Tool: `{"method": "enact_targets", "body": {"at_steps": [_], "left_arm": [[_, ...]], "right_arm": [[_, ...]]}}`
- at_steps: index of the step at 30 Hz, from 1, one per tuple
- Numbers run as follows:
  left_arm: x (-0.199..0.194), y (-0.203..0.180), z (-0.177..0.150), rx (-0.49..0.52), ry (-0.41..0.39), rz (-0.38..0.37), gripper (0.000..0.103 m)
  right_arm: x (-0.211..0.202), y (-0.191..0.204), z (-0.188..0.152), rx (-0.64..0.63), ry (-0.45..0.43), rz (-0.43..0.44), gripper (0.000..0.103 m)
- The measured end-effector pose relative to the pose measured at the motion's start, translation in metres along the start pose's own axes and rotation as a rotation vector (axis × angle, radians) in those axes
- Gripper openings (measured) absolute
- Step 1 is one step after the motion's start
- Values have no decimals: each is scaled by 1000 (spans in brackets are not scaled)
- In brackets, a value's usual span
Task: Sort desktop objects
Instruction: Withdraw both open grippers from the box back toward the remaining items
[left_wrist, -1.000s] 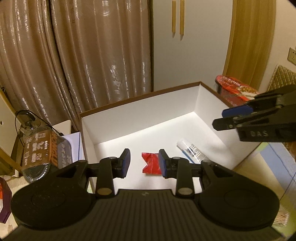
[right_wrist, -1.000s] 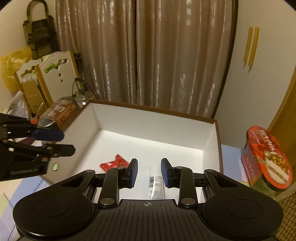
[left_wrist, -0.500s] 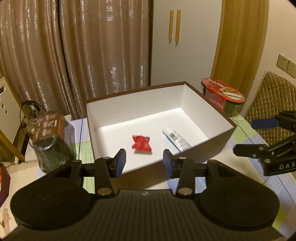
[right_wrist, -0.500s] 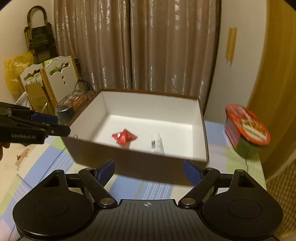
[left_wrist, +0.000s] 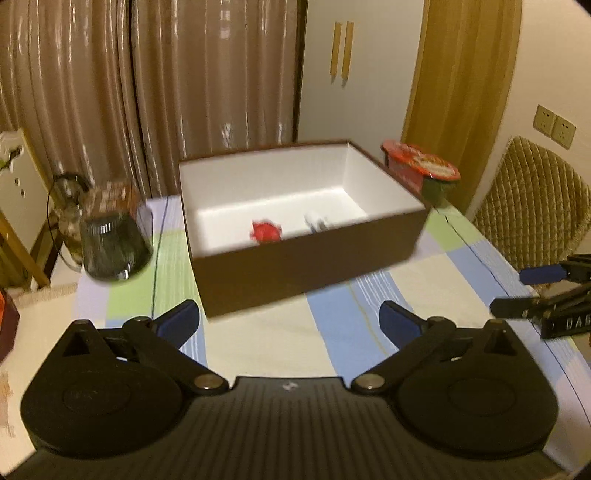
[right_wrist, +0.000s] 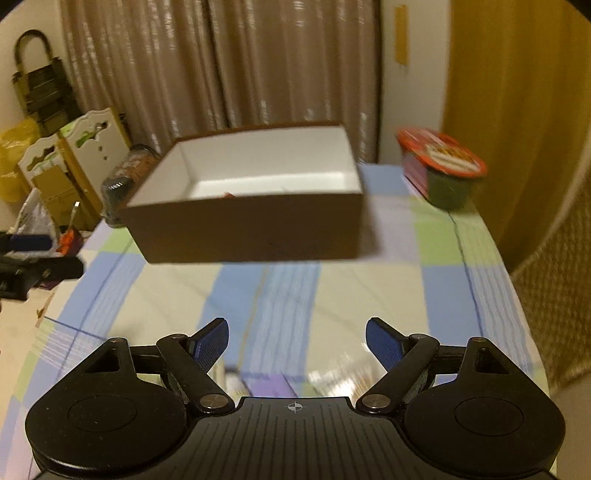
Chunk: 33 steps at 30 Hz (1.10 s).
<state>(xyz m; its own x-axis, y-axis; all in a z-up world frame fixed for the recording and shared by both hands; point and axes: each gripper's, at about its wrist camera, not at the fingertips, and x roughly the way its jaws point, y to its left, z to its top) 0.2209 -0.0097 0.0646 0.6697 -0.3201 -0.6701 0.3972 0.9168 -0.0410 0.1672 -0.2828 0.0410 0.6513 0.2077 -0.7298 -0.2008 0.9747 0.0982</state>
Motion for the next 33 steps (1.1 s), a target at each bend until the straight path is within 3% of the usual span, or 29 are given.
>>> {"method": "enact_targets", "body": {"at_steps": [8, 18, 26, 33], "left_arm": [[-25, -19, -61, -6, 64, -17, 102], [-42, -40, -101, 26, 97, -49, 102], [-56, -56, -129, 49, 116, -72, 102], [-65, -69, -136, 26, 111, -39, 102]], "right_arm": [[-34, -17, -54, 71, 46, -57, 84], [-74, -18, -106, 153, 74, -101, 84], [-86, -13, -120, 135, 81, -89, 84], [-76, -21, -114, 55, 93, -36, 84]]}}
